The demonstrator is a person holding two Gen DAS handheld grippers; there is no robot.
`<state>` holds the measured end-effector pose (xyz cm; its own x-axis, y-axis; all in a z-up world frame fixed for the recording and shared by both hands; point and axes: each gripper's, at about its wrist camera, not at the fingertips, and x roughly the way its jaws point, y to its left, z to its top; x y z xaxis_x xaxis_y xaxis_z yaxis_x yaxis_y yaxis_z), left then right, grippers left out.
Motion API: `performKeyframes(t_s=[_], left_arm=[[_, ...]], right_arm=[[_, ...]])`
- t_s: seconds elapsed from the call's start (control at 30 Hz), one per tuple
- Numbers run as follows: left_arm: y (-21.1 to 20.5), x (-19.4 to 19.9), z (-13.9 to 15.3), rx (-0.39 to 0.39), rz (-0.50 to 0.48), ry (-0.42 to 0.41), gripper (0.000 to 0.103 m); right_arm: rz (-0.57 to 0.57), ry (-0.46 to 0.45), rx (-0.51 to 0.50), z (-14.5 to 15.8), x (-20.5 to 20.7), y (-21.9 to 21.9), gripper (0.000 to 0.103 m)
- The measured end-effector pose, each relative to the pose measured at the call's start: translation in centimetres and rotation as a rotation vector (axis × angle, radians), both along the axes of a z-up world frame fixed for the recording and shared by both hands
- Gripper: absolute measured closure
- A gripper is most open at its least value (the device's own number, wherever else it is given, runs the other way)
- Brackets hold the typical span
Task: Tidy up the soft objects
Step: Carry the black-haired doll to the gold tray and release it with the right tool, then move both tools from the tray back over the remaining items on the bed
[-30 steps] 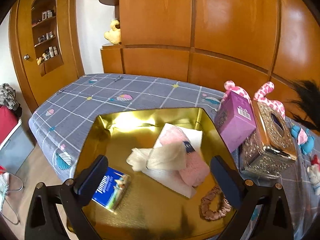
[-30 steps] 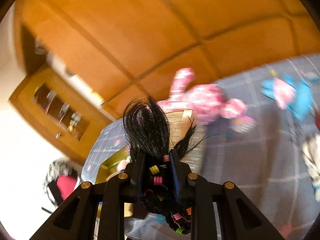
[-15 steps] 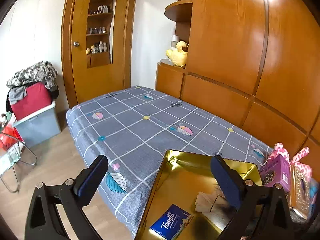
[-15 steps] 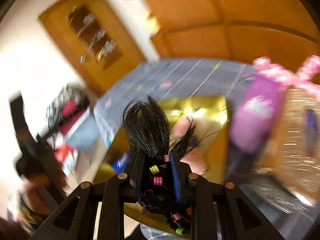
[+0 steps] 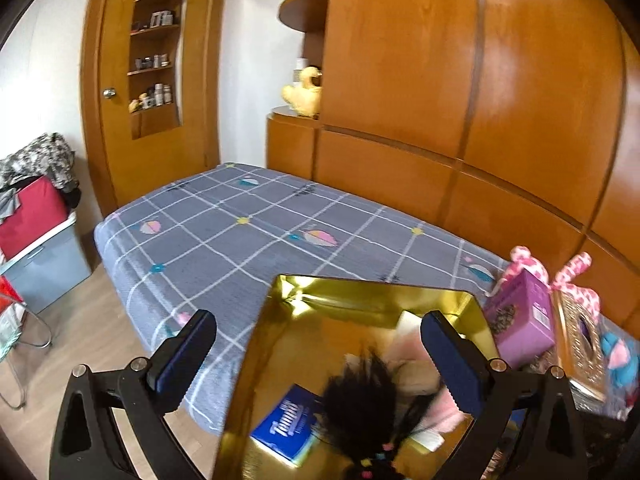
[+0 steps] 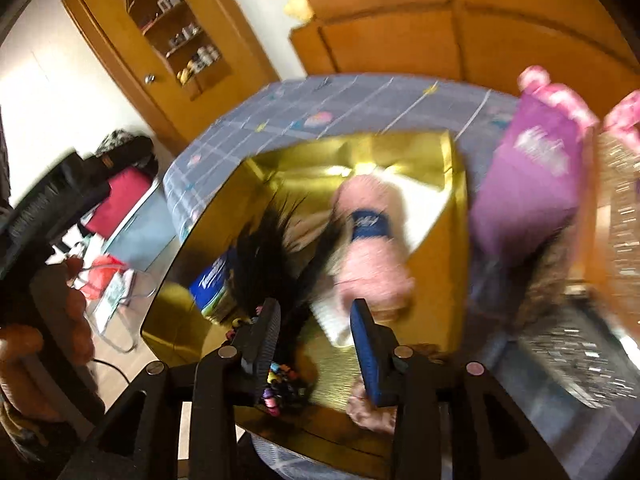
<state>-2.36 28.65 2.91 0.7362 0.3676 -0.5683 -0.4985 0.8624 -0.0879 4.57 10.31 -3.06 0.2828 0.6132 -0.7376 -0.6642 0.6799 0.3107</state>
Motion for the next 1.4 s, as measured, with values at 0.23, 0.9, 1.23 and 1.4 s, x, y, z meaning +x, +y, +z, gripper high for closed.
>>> performKeyframes(t_s=[0.23, 0.9, 1.23, 1.4], left_arm=[[-3.1, 0.6, -0.2, 0.020, -0.091, 0.011, 0.000], [-9.7, 1.0, -1.5, 0.052, -0.298, 0.052, 0.001], [-14.2, 0.5, 0.1, 0.042, -0.433, 0.000, 0.001], [-19.0, 1.0, 1.3, 0.055, -0.579, -0.005, 0.001]], right_arm=[[-0.122, -0.190, -0.063, 2.7, -1.2, -3.7, 0.063], [-0.538, -0.303, -0.178, 4.8, 1.1, -21.9, 0.063], [-0.984, -0.250, -0.177, 6.1, 3.8, -39.6, 0.063], [-1.212, -0.198, -0.165, 5.6, 4.3, -48.3, 0.063]])
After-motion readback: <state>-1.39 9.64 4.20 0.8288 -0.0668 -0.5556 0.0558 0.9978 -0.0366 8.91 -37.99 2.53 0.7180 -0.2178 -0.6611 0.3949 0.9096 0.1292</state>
